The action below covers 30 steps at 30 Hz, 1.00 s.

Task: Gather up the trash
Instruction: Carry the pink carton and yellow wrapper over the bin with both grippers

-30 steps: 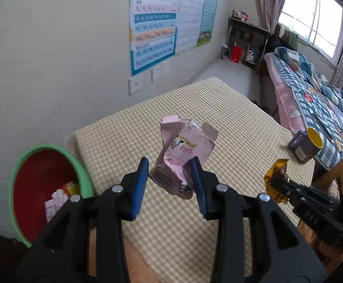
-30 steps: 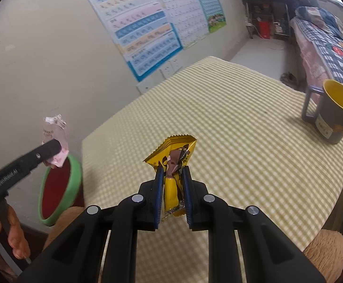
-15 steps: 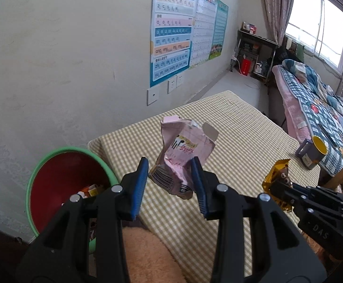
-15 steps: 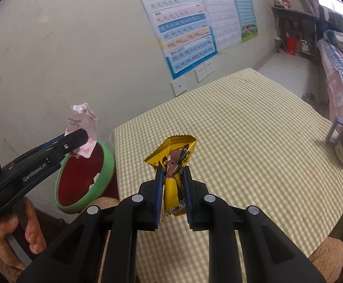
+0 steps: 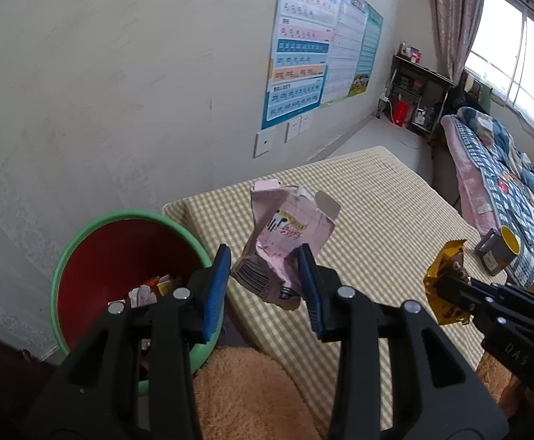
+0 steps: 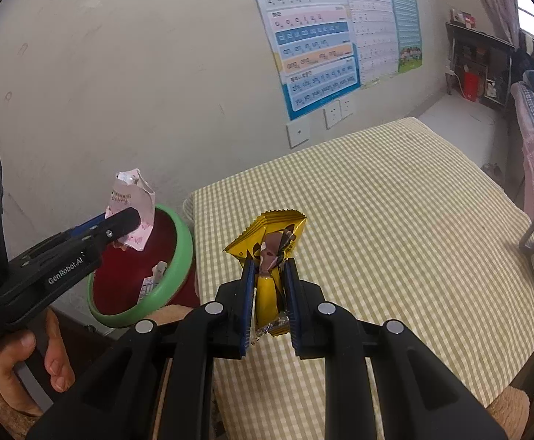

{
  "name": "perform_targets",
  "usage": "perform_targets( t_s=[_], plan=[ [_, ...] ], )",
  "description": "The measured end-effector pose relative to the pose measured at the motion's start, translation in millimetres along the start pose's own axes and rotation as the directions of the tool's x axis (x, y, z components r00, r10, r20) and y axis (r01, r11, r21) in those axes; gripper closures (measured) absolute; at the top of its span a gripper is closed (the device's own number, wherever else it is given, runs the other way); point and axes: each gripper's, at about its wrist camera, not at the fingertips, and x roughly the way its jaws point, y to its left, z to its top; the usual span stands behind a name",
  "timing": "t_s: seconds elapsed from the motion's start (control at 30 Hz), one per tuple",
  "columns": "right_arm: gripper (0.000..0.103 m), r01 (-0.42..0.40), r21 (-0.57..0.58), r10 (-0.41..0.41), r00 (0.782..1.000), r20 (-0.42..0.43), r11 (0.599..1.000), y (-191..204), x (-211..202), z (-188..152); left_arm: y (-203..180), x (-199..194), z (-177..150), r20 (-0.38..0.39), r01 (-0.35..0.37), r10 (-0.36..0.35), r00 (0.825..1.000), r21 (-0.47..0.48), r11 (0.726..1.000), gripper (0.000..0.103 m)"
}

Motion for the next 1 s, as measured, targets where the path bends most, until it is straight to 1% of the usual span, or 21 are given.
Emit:
perform_targets(
  t_s=[0.43, 0.77, 1.0],
  plan=[
    [0.086, -0.067, -0.085, 0.064, 0.997, -0.035, 0.994, 42.2, 22.6, 14.1, 46.9, 0.1, -4.9, -0.005, -0.062, 0.062, 0.998, -0.079, 0.995, 0.067],
    [0.086, -0.125, -0.129, 0.113, 0.989, -0.091, 0.984, 75.0, 46.5, 14.8, 83.9, 2.3, -11.3, -0.027, -0.129, 0.127, 0.992, -0.133, 0.983, 0.067],
    [0.086, -0.144, -0.153, 0.127, 0.985, -0.115, 0.978, 94.0, 59.4, 17.9, 104.1, 5.8, -16.4, -0.045, -0.155, 0.149, 0.988, -0.169, 0.973, 0.067]
  ],
)
